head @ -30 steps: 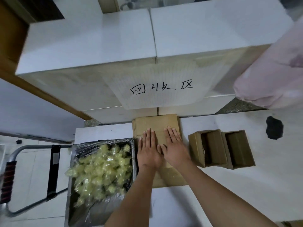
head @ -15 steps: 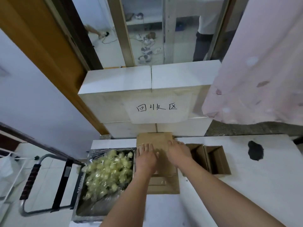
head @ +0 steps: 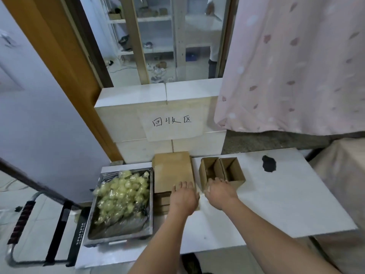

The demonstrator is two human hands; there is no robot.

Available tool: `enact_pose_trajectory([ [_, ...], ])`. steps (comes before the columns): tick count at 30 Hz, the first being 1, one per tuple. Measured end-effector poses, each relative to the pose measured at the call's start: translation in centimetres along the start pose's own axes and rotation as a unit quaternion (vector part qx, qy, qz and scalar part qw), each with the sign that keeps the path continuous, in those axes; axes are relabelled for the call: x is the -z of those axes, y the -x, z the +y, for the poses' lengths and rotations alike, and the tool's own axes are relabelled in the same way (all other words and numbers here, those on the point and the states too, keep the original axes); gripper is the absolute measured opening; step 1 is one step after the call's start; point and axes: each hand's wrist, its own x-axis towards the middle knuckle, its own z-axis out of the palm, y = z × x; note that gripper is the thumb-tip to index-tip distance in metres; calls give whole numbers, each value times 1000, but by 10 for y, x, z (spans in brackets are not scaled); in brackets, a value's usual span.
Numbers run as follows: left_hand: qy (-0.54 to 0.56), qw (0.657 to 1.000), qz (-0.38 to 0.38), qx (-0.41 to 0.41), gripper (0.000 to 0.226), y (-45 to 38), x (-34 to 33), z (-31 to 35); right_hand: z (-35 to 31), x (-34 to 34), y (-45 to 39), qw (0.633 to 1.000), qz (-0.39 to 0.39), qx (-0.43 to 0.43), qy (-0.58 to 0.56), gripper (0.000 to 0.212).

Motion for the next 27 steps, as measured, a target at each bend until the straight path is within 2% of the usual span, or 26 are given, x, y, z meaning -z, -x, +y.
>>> enact_pose_trajectory([
  [6, -11, 1000, -15, -23, 59, 42, -30, 35, 28, -27, 58, 999, -9, -51, -11, 61],
  [14, -48, 996, -23, -69, 60, 51, -37, 76, 56, -41, 88, 997, 6, -77, -30, 63],
  [21, -59, 995, -35, -74, 59, 30, -33, 97, 91, -41, 78, 995, 9, -93, -43, 62],
  [27, -54, 997, -35, -44, 57, -14, -23, 105, 122, -32, 26, 996, 5, -77, -42, 62],
])
